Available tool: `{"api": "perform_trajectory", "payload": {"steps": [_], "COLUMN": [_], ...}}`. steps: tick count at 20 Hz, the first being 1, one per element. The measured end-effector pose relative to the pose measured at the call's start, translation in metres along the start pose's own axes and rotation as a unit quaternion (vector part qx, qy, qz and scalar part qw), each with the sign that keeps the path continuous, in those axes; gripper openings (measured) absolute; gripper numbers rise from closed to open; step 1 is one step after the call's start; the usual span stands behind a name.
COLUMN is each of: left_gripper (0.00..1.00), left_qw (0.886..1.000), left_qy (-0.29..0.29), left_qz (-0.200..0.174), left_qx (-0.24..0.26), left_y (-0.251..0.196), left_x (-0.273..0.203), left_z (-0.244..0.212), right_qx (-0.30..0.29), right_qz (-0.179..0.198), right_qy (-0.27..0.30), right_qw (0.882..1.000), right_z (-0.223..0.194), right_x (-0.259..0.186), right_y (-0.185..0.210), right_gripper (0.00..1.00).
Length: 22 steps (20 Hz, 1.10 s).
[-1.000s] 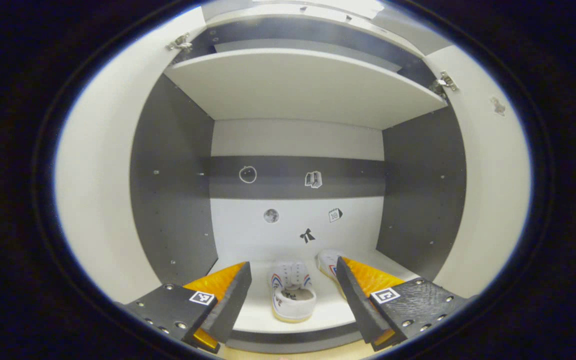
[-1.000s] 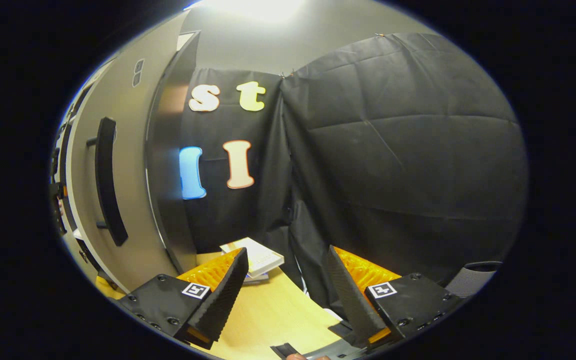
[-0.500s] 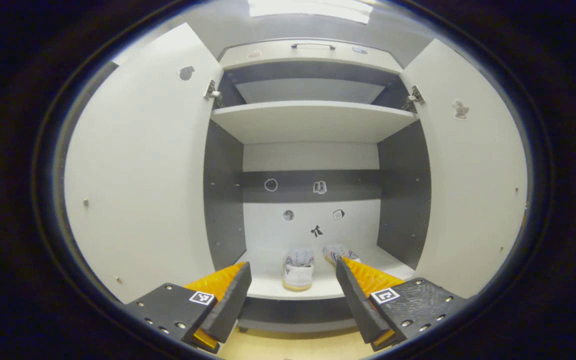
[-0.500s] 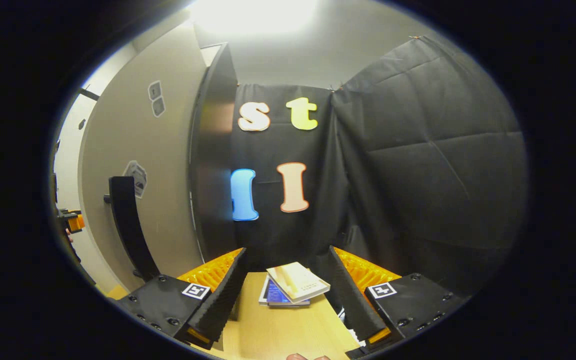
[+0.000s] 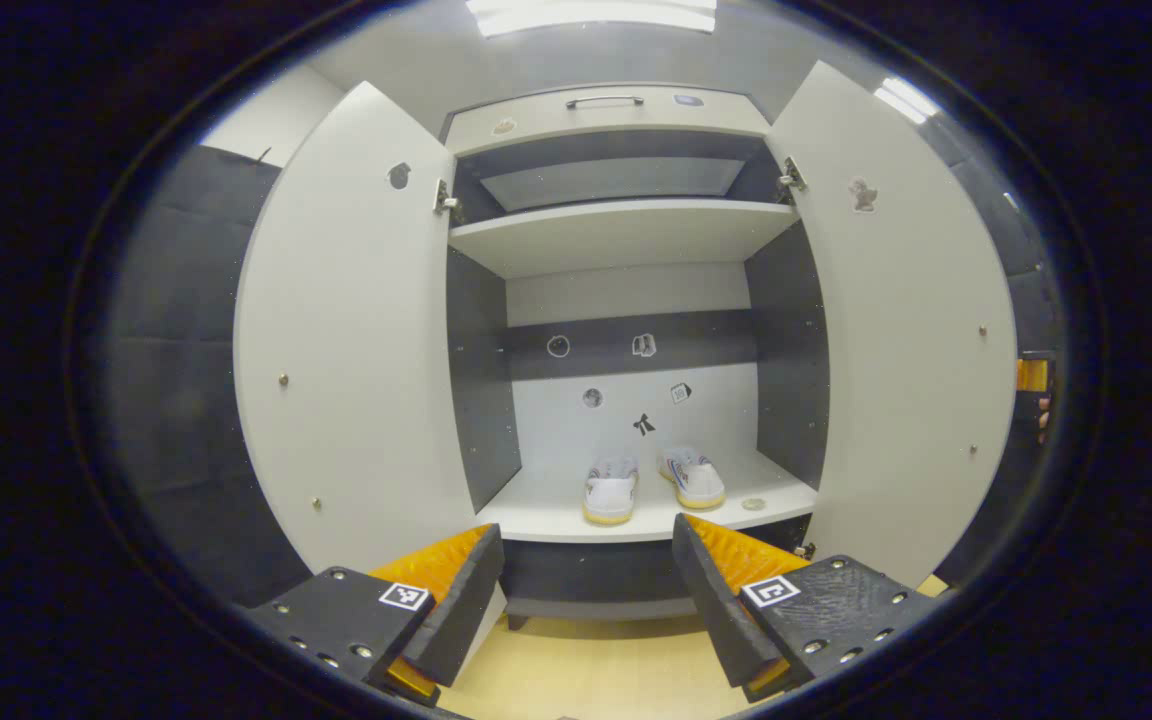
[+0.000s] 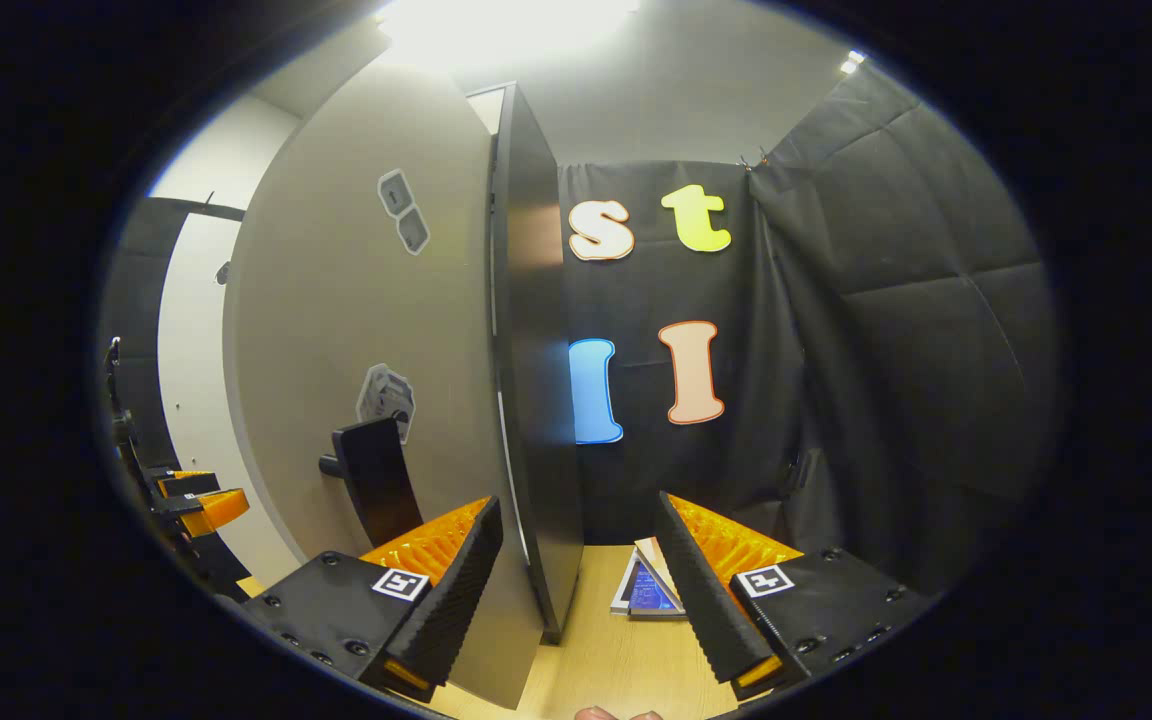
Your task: Grab one shoe with the right hand and put it into the shoe cabinet, grab the other shoe with the left hand and put it into the shoe cabinet; then close the right door with the right hand and the left door with the left hand.
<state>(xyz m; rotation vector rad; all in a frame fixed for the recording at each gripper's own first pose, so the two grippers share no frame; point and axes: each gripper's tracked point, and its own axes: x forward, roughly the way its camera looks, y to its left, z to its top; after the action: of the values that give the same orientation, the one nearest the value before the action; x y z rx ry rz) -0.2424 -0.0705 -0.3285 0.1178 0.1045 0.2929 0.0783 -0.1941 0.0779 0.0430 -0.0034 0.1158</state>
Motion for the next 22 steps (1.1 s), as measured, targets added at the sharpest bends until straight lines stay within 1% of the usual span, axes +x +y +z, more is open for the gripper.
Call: {"api": "perform_trajectory", "payload": {"steps": [1,2,3,4,5,6,7,8,9,11,12,13,14,15,16,18,22], "left_gripper": [1.0,0.98,0.96,1.0,1.0,0.96,0.96,1.0,1.0,1.0,1.0,0.96,1.0,0.96,0.97,0.96,0.96], "left_qw": [1.0,1.0,1.0,1.0,1.0,0.999,0.999,0.998,0.997,0.995,0.994,0.994,0.993,0.993,0.993,0.993,0.994], "left_qy": [0.005,0.006,0.009,0.012,0.019,0.03,0.034,0.034,0.036,0.039,0.042,0.05,0.057,0.055,0.053,0.054,0.051], "left_qz": [0.0,0.002,0.004,0.005,0.007,0.011,0.009,0.005,0.0,-0.013,-0.015,-0.02,-0.024,-0.026,-0.029,-0.033,-0.041], "left_qx": [-0.006,-0.01,-0.013,-0.016,-0.021,-0.029,-0.038,-0.05,-0.066,-0.092,-0.097,-0.1,-0.102,-0.102,-0.102,-0.099,-0.085], "left_y": [0.003,0.009,0.017,0.023,0.029,0.034,0.038,0.041,0.044,0.048,0.053,0.055,0.057,0.061,0.064,0.07,0.079], "left_x": [-0.004,-0.007,-0.008,-0.007,-0.005,-0.004,-0.004,-0.003,-0.001,0.0,0.002,0.002,0.0,-0.001,-0.002,-0.007,-0.013], "left_z": [-0.005,-0.007,-0.011,-0.014,-0.019,-0.024,-0.029,-0.03,-0.032,-0.037,-0.04,-0.045,-0.048,-0.048,-0.046,-0.049,-0.053], "right_qx": [0.0,0.001,-0.001,-0.004,-0.007,-0.011,-0.012,-0.012,-0.008,0.01,0.024,0.037,0.046,0.051,0.053,0.047,0.029], "right_qz": [-0.004,-0.005,-0.004,-0.005,-0.013,-0.022,-0.03,-0.035,-0.036,-0.032,-0.03,-0.029,-0.027,-0.025,-0.024,-0.026,-0.017], "right_qy": [0.001,0.0,-0.002,-0.008,-0.012,-0.012,-0.014,-0.015,-0.013,-0.012,-0.012,-0.01,-0.009,-0.01,-0.011,-0.017,-0.03], "right_qw": [1.0,1.0,1.0,1.0,1.0,1.0,0.999,0.999,0.999,0.999,0.999,0.999,0.999,0.998,0.998,0.998,0.999], "right_z": [0.0,-0.002,-0.002,0.0,0.002,0.0,0.001,0.0,-0.001,-0.004,-0.007,-0.009,-0.011,-0.012,-0.012,-0.011,-0.01], "right_x": [0.0,-0.002,-0.002,-0.003,-0.003,-0.006,-0.008,-0.009,-0.009,-0.004,-0.004,-0.004,-0.005,-0.004,-0.004,0.0,0.01], "right_y": [0.0,0.003,0.006,0.01,0.009,0.01,0.012,0.015,0.018,0.028,0.035,0.041,0.048,0.055,0.062,0.074,0.105], "right_gripper": [0.95,0.9,0.9,0.9,0.94,0.94,0.94,0.94,0.94,0.94,0.94,0.94,0.94,0.94,0.94,0.95,0.96]}}
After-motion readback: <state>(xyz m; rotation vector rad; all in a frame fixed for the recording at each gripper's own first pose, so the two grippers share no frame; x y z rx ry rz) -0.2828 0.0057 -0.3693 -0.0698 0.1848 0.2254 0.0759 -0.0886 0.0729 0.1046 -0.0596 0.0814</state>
